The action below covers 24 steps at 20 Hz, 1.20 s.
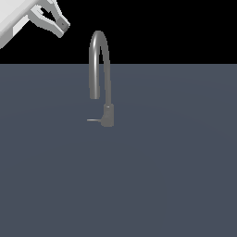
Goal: Turn on the faucet by rotating a designated handle.
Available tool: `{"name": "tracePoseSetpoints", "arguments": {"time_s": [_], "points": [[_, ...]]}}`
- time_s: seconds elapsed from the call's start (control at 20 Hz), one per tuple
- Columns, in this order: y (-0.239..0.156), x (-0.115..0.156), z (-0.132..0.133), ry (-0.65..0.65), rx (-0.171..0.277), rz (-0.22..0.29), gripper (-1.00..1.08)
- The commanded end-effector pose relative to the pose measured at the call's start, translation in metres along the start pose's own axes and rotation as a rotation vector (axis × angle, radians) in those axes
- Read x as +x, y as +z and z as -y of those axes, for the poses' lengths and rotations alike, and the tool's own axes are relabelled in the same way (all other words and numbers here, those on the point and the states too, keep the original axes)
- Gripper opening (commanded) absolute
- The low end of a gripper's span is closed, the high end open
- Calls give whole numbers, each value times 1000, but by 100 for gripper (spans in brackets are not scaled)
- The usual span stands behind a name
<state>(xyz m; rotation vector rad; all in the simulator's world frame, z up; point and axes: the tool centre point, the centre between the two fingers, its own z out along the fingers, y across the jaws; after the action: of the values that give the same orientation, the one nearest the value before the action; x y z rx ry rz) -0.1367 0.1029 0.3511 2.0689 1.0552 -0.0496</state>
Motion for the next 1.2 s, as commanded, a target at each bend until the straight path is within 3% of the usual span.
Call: {"name": "tracePoseSetpoints", "arguments": {"time_s": [0.0, 1.15], "points": [[5, 10, 5, -53, -51, -1, -100], [56, 75, 47, -439, -441, 3, -100]]}}
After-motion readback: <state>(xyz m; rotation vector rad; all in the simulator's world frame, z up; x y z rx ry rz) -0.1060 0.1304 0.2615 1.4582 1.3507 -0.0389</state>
